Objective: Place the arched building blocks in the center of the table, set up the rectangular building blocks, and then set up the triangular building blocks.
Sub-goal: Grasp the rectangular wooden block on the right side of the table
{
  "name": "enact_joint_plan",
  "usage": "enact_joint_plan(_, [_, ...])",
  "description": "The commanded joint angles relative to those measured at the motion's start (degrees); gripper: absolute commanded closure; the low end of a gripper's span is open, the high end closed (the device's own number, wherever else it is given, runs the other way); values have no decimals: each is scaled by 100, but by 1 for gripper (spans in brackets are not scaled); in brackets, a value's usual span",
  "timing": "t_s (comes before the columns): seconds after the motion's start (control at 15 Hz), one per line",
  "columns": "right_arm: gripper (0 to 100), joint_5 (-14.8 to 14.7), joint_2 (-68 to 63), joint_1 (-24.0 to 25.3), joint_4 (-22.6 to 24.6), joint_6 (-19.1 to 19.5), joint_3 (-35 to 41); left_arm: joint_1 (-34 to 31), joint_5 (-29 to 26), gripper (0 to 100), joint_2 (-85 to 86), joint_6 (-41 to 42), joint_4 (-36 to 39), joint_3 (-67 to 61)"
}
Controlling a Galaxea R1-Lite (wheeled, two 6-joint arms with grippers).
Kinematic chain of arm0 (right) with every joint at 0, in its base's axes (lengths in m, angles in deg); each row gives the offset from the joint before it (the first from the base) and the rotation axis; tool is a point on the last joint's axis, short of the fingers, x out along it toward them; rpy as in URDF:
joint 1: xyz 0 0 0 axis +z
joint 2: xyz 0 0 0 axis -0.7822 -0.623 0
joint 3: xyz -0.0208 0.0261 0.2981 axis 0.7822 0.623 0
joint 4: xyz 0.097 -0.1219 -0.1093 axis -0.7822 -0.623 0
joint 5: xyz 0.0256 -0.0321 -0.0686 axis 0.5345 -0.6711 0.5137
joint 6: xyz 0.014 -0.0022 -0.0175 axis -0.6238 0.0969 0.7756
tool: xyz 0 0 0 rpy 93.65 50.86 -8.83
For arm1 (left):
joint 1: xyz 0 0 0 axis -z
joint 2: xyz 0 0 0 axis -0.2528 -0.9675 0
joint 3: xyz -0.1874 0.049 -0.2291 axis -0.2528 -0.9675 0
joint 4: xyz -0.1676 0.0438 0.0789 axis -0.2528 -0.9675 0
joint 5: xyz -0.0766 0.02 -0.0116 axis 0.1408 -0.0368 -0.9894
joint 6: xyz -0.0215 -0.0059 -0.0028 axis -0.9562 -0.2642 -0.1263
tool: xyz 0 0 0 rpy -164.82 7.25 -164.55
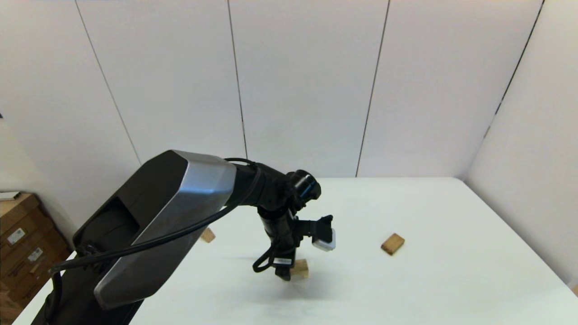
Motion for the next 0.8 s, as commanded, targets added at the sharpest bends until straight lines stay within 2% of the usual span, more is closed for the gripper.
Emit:
enact_joint_plan(0.07, [0, 2, 2, 1, 1, 3, 0, 1, 1, 0, -4, 6, -23, 10])
enact_joint_plan(0.33, [0, -7, 2, 1, 1, 3, 9, 9, -26, 0, 629, -64, -85, -254])
enact_joint_plan(0.6, [0, 2, 2, 1, 1, 3, 0, -52, 18, 0, 2167, -645, -94, -922])
enact_joint_plan(0.8, [0, 2, 2, 1, 1, 3, 0, -289, 528, 0, 3503, -899, -94, -1431])
